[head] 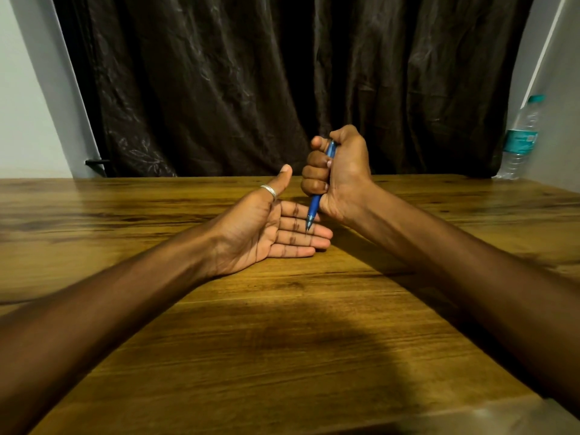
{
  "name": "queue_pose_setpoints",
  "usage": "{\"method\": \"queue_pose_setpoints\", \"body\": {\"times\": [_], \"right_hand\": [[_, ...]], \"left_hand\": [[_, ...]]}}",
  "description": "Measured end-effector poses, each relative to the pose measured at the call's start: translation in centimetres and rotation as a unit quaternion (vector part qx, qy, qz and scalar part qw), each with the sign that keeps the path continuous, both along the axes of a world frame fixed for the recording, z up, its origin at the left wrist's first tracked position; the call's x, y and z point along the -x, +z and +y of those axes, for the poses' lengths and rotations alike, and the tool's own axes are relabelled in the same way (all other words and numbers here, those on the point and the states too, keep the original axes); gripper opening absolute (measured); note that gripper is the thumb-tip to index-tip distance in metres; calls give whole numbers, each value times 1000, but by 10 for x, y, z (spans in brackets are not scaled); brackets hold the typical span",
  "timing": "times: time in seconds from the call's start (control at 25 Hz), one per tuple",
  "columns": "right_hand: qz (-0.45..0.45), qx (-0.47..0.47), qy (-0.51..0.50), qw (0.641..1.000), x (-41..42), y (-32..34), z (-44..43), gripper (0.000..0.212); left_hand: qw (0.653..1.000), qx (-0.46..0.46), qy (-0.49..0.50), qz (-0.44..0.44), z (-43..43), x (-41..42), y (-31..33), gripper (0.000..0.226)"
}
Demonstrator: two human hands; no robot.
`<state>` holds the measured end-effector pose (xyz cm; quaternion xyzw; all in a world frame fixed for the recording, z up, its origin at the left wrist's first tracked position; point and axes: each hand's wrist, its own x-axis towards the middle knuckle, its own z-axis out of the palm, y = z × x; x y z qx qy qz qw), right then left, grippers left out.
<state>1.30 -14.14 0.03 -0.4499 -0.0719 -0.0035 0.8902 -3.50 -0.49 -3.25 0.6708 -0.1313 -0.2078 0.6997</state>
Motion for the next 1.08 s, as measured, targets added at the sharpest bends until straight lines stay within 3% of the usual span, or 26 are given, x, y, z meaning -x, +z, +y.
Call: {"method": "queue_pose_setpoints", "body": {"times": [1.08], "right_hand": [[3, 4, 2, 1000, -3, 1, -1, 34]], "left_hand": [[1000, -9, -4, -3, -1, 1, 0, 78]]}}
